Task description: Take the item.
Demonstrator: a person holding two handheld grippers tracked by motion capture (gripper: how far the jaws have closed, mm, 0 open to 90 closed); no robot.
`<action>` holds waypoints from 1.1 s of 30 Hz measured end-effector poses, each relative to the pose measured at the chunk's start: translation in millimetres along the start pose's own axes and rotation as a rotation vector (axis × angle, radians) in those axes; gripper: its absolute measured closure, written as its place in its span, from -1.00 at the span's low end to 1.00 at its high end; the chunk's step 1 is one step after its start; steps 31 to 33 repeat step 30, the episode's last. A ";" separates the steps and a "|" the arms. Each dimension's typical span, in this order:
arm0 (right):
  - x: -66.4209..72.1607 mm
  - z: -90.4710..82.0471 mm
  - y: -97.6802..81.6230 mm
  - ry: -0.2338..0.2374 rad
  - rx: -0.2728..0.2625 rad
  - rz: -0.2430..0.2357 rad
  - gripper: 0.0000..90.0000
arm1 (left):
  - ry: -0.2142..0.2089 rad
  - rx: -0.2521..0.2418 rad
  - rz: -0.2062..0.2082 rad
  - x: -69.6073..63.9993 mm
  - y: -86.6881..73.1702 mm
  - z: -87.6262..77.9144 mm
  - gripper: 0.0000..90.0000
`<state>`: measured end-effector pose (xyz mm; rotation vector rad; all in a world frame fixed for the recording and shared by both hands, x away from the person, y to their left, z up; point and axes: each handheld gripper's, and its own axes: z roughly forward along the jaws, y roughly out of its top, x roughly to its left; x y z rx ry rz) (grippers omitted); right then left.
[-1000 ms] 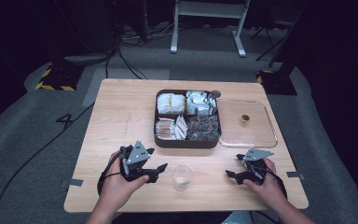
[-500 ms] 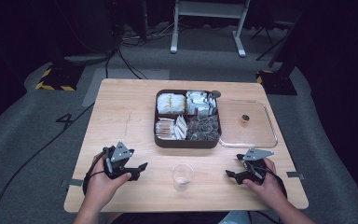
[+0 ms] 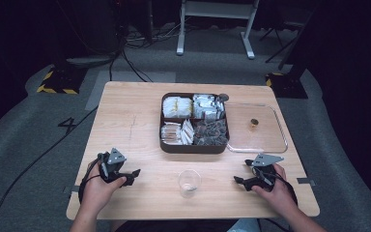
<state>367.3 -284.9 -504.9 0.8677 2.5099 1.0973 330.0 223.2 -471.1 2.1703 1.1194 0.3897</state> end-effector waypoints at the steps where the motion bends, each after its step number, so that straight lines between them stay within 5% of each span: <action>1: 0.0 0.0 0.0 0.000 0.000 0.000 -0.70 | -0.005 0.008 -0.014 0.8 -1.7 2.0 -0.44; 10: 0.1 -0.2 -0.2 0.001 0.000 -0.001 -0.70 | 0.001 0.053 -0.024 10.8 -11.1 13.6 -0.50; 13: 0.2 -0.6 -0.4 0.002 0.001 0.000 -0.70 | 0.021 0.091 0.008 14.1 -13.5 17.0 -0.54; 17: 0.4 -0.7 -0.6 0.003 0.001 0.001 -0.70 | 0.019 0.071 -0.006 15.3 -15.1 19.9 -0.66; 20: 0.5 -0.7 -0.6 0.003 0.001 0.002 -0.70 | 0.014 0.005 0.006 17.1 -20.0 26.4 -0.80; 33: 0.5 -0.8 -0.7 0.003 0.002 0.001 -0.70 | 0.035 0.005 -0.010 15.3 -20.0 27.7 -0.95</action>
